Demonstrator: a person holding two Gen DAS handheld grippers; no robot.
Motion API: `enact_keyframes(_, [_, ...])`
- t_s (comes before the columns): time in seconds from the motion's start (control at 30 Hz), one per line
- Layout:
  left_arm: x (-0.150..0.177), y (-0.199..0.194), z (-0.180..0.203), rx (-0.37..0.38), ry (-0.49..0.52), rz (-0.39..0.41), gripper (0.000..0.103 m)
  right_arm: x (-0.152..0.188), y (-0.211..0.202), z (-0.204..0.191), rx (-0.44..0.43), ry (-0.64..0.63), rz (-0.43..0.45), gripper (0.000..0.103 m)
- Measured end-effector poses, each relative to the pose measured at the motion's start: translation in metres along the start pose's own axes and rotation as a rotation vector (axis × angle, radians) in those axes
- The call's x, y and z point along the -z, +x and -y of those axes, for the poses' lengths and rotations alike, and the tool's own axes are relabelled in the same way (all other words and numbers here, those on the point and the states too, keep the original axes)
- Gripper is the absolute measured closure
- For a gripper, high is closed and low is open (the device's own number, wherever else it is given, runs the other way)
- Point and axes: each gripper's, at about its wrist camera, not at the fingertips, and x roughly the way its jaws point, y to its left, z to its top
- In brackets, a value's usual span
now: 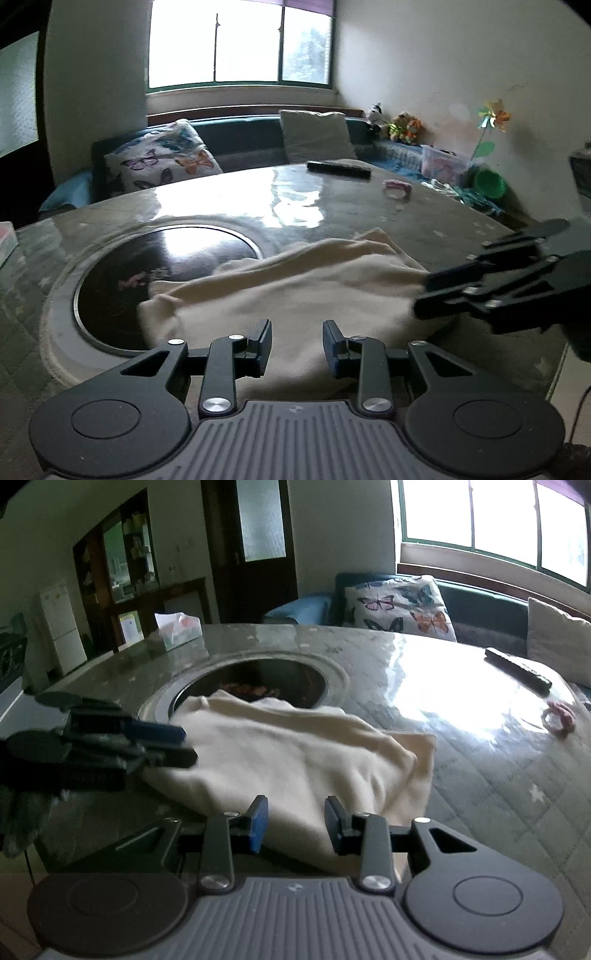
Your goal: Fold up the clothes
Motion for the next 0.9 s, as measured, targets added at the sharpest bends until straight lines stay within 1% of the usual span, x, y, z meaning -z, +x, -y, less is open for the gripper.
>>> enact_keyframes(0.13, [0.007, 0.01, 0.006, -0.011, 0.028, -0.041, 0.07, -0.005, 0.015, -0.008, -0.006, -0.013, 0.001, 0.07])
enact_keyframes(0.23, [0.013, 0.008, 0.007, -0.008, 0.033, -0.039, 0.07, 0.001, 0.024, -0.013, 0.002, -0.048, -0.026, 0.07])
enact_keyframes(0.37, [0.014, 0.0, 0.004, -0.014, 0.029, -0.035, 0.07, -0.002, 0.02, -0.015, 0.007, -0.064, -0.019, 0.07])
enact_keyframes(0.43, [0.015, -0.005, -0.001, -0.023, 0.018, -0.036, 0.07, -0.006, 0.018, -0.018, 0.006, -0.077, -0.005, 0.07])
enact_keyframes(0.57, [0.023, -0.012, -0.015, -0.035, -0.033, -0.06, 0.07, -0.002, 0.025, -0.017, -0.005, -0.076, -0.028, 0.07])
enact_keyframes(0.67, [0.028, -0.019, -0.024, -0.029, -0.064, -0.071, 0.07, 0.0, 0.024, -0.012, -0.02, -0.051, -0.03, 0.07])
enact_keyframes(0.8, [0.022, -0.028, -0.027, -0.026, -0.074, -0.049, 0.07, -0.005, 0.018, -0.01, -0.018, -0.045, -0.01, 0.07])
enact_keyframes(0.9, [0.021, -0.028, -0.03, -0.029, -0.082, -0.045, 0.069, -0.002, 0.022, -0.003, -0.017, -0.009, -0.031, 0.069])
